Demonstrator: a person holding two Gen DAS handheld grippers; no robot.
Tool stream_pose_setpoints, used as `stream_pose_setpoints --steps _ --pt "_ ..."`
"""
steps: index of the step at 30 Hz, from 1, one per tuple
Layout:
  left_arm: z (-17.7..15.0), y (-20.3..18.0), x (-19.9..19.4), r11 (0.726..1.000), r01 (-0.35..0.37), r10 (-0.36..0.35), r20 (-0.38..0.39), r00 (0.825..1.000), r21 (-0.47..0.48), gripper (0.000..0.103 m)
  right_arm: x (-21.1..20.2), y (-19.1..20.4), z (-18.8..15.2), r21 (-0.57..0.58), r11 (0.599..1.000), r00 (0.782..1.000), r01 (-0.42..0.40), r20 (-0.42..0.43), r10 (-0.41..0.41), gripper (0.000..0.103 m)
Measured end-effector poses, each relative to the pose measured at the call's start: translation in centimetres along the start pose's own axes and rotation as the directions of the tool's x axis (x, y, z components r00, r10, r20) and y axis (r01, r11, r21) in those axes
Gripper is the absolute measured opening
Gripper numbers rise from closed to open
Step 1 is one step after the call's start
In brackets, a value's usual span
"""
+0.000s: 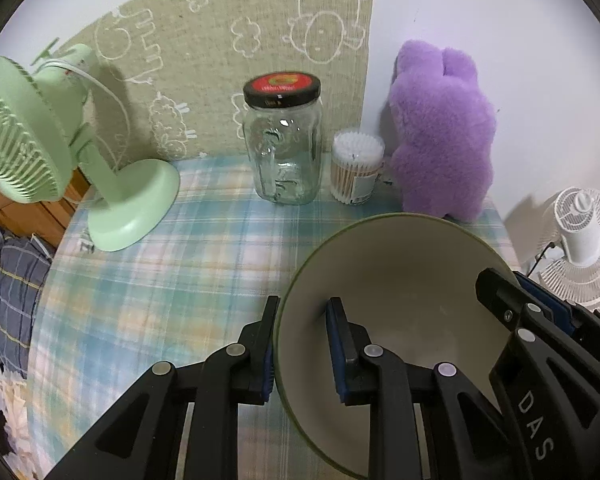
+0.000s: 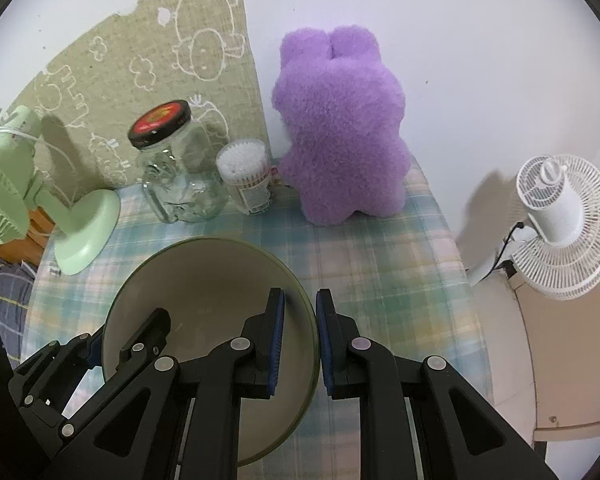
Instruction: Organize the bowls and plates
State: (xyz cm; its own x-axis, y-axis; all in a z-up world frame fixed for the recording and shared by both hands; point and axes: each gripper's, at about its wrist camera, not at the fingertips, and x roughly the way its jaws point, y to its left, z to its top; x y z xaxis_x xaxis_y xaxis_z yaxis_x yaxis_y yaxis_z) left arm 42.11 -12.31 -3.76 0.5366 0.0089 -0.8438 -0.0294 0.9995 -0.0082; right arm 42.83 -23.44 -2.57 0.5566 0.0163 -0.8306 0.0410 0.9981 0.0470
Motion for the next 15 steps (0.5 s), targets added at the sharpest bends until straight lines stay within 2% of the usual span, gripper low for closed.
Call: stream_pose_setpoints --steps 15 --pt "-1.4 -0.2 -9.2 1.000 -0.024 0.025 0.087 0.996 -0.004 0.020 -9.4 -0.2 -1.3 0.003 0.999 0.997 -0.033 0.070 0.032 0.020"
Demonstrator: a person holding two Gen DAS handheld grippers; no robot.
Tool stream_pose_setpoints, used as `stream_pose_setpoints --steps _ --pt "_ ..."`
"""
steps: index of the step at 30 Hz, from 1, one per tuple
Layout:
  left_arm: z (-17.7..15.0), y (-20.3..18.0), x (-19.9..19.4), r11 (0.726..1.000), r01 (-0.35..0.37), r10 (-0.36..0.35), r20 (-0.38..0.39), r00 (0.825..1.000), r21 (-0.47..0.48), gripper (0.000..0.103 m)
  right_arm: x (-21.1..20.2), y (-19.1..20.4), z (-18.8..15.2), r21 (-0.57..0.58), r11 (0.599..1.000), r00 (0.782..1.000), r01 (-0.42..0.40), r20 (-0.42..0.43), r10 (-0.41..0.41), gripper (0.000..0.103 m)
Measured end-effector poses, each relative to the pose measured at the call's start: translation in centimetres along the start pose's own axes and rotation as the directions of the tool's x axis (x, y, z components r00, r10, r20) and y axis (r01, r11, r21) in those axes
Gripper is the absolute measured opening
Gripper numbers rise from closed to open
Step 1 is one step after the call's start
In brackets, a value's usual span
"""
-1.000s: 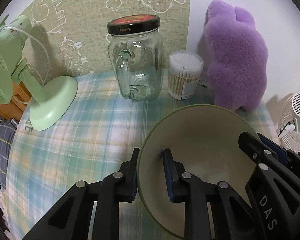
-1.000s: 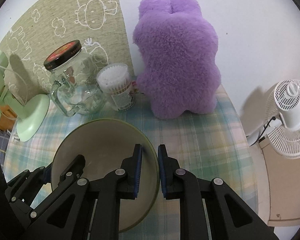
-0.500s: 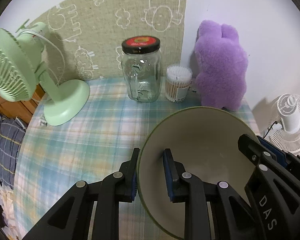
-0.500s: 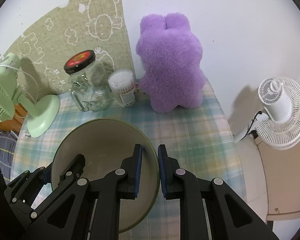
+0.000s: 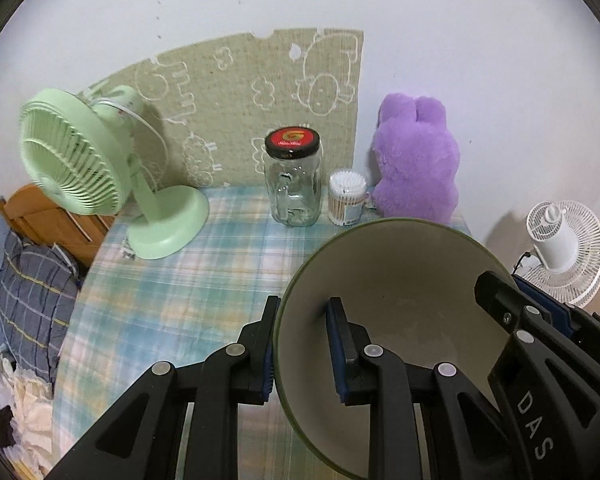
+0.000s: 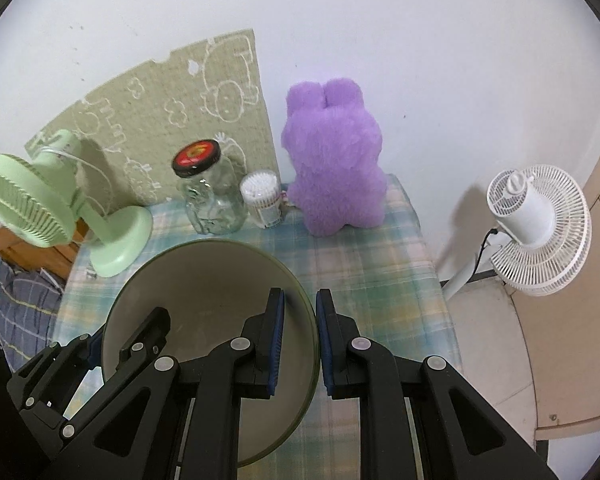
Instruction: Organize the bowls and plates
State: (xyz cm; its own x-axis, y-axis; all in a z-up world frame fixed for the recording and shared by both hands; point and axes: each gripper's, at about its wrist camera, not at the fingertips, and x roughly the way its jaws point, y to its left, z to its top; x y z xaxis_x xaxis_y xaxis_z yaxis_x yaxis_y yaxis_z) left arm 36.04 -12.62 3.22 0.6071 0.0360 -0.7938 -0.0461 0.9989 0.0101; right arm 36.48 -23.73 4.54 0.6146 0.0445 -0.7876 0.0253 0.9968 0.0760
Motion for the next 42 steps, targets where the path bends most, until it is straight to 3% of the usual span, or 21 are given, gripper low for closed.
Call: stream_pose_setpoints --steps 9,22,42 --pt "-2.4 1.0 -4.3 0.999 -0.013 0.015 0.026 1.000 -0.038 0.021 -4.8 0.6 -1.9 -0.019 1.000 1.000 -0.023 0.018 0.023 0.020" --pt "-7.9 3.1 -8.7 1.000 0.011 -0.011 0.030 0.999 -0.008 0.021 -9.7 2.3 -7.7 -0.011 1.000 1.000 -0.004 0.030 0.004 0.020" --pt "-17.5 8.6 -10.0 0.999 0.038 -0.036 -0.066 0.997 0.026 0.021 -11.8 7.0 -18.4 -0.004 0.999 0.999 0.035 -0.040 -0.035 0.020"
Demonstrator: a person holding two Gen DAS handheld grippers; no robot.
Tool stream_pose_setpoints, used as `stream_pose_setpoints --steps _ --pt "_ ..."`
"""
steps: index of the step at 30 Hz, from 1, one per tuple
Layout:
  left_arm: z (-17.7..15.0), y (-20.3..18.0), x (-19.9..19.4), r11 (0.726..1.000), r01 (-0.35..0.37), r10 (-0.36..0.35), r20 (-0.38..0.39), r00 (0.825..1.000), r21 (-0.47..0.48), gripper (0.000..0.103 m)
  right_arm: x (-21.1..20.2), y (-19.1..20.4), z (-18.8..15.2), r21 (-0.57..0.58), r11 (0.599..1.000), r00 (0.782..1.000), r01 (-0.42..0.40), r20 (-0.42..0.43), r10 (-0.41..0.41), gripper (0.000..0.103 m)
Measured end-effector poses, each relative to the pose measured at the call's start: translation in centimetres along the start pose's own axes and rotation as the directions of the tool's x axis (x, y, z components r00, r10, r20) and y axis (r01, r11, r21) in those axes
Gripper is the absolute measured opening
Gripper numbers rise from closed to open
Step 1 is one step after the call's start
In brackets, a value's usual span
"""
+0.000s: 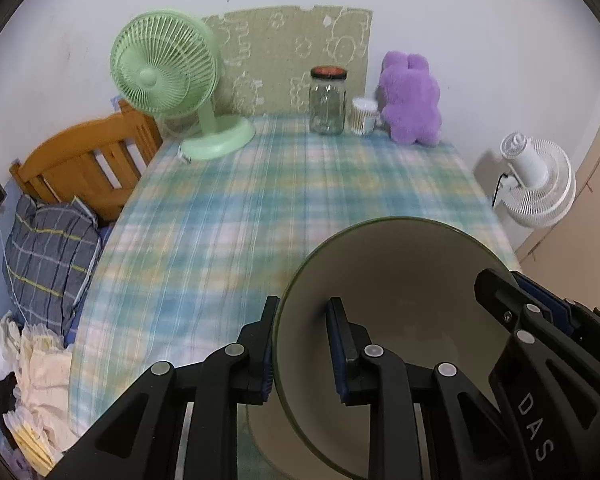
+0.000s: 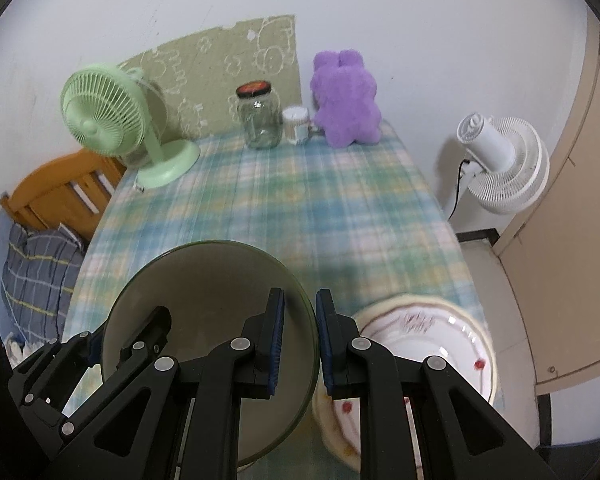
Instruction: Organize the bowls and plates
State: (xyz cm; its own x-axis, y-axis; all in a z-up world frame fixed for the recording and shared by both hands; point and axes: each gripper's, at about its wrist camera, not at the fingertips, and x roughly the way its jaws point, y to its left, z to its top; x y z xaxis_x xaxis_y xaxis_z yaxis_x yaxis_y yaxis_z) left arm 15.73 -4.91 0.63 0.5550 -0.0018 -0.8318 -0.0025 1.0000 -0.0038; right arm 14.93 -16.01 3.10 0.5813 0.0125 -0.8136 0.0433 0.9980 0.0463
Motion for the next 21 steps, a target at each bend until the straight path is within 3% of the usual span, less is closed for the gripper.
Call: stream_pose_setpoints --steps 9,21 --pt "-3.1 1.4 0.9 1.000 0.006 -0.005 -0.052 0.999 0.004 0.021 1.1 1.4 -3.6 0.004 1.000 0.998 -0.003 -0.064 0.003 0.020" --pt "-5.0 2.4 2.5 1.000 0.012 -0.011 -0.094 0.995 0.014 0.021 2.6 2.2 -5.8 -0.008 1.000 0.993 0.009 -0.119 -0.010 0.020"
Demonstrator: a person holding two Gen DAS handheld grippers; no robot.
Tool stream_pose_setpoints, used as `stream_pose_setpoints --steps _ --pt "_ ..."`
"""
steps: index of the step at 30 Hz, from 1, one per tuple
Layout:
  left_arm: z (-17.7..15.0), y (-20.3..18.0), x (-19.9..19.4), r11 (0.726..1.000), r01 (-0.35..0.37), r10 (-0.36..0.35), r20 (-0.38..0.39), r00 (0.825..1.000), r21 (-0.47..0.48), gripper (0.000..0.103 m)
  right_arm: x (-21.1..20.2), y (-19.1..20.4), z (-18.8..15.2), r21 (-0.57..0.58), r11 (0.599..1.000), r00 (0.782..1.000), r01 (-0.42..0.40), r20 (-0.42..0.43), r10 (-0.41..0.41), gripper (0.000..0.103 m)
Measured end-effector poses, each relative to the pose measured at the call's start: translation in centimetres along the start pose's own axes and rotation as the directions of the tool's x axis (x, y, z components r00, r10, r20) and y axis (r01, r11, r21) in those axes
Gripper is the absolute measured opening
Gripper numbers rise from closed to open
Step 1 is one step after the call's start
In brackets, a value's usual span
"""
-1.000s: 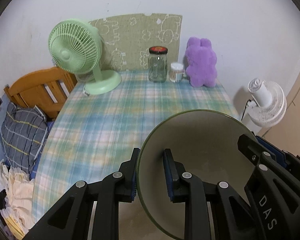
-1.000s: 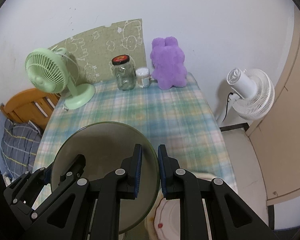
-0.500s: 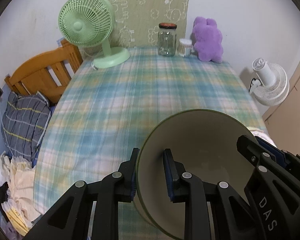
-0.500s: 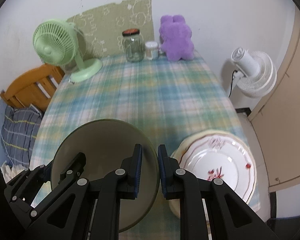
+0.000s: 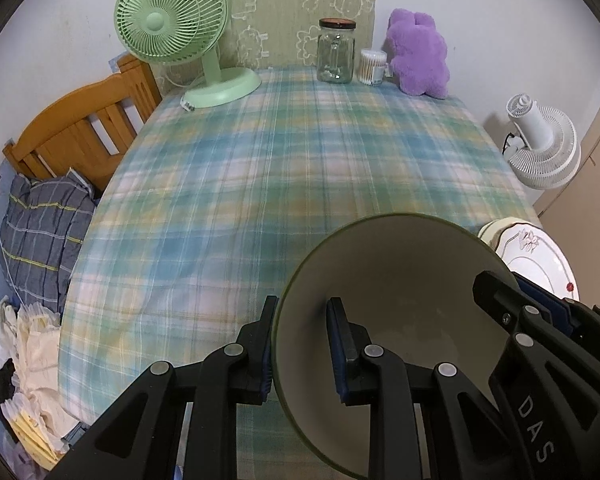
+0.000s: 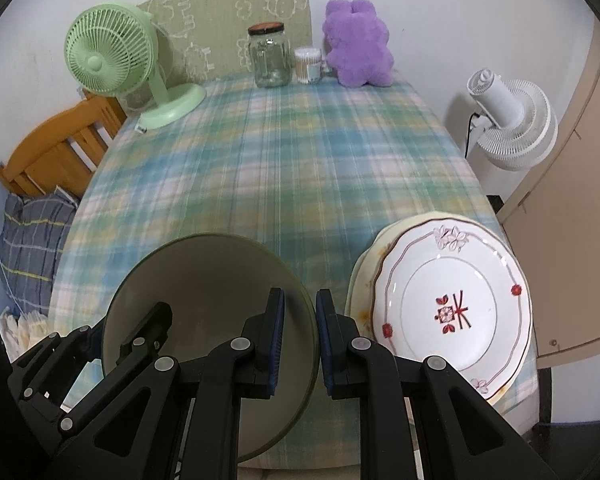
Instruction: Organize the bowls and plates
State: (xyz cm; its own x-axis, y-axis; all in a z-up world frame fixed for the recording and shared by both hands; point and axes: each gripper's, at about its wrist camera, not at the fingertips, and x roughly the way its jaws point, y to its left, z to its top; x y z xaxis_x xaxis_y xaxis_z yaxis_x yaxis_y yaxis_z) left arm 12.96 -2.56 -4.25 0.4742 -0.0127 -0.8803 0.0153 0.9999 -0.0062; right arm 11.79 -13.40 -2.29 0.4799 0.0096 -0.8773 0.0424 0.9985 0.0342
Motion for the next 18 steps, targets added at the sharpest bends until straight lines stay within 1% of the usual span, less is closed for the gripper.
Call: stream_pose_setpoints --steps 9,16,18 --pt "-0.2 0.6 1.1 1.000 0.011 -0.011 -0.027 1.000 0.000 0.021 1.0 0.7 -0.3 0.002 1.000 1.000 0.007 -0.021 -0.007 0.020" --pt "-0.1 0.6 2.2 1.000 0.027 -0.027 -0.053 0.998 0.005 0.021 1.8 0.8 -0.1 0.006 1.000 0.999 0.030 -0.022 -0.030 0.020" --pt "-0.1 0.5 2.2 1.000 0.025 -0.024 -0.048 0.999 0.013 0.021 2.2 0.6 -0.1 0.014 1.000 0.999 0.027 -0.034 -0.027 0.020"
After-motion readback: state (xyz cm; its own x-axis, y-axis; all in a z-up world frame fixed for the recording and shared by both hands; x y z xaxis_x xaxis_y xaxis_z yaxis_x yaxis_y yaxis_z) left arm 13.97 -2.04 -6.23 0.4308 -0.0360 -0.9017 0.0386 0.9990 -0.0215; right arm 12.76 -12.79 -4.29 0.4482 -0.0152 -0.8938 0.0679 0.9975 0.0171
